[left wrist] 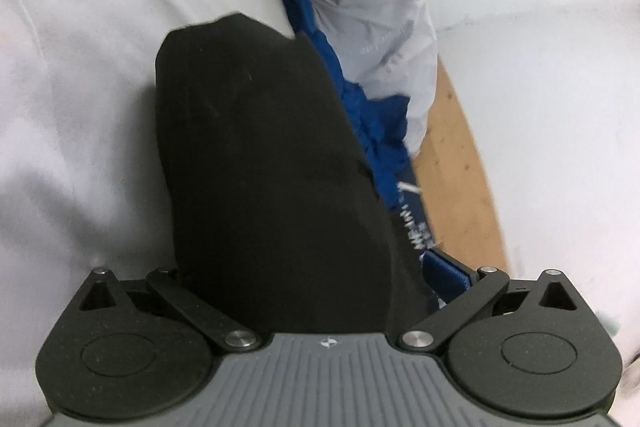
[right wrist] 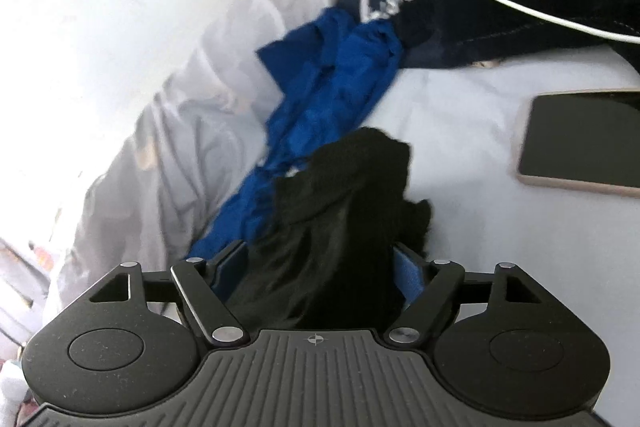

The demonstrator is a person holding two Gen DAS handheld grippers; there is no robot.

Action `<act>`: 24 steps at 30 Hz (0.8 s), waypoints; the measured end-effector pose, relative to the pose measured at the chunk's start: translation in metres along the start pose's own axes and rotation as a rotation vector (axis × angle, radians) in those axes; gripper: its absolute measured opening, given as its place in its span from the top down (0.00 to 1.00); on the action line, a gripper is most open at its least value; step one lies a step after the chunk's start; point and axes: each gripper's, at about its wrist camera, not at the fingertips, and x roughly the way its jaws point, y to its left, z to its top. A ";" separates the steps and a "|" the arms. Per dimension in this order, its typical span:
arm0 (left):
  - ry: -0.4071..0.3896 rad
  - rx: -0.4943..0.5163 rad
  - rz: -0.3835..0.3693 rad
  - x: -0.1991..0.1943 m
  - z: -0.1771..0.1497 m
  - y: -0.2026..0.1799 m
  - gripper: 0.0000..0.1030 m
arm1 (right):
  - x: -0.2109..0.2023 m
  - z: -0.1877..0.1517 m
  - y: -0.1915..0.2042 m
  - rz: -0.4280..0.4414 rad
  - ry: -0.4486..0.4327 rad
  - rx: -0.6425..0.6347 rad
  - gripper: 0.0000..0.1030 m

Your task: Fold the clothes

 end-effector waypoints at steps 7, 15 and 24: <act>-0.029 -0.085 -0.003 0.004 0.008 0.008 0.63 | -0.041 -0.049 0.060 0.059 -0.014 -0.290 0.14; -0.035 -0.034 -0.064 0.006 0.011 -0.022 0.74 | -0.103 -0.128 0.125 0.135 -0.033 -0.613 0.08; -0.158 -0.018 -0.201 -0.021 -0.004 -0.044 0.78 | -0.119 -0.169 0.174 0.224 0.025 -0.689 0.08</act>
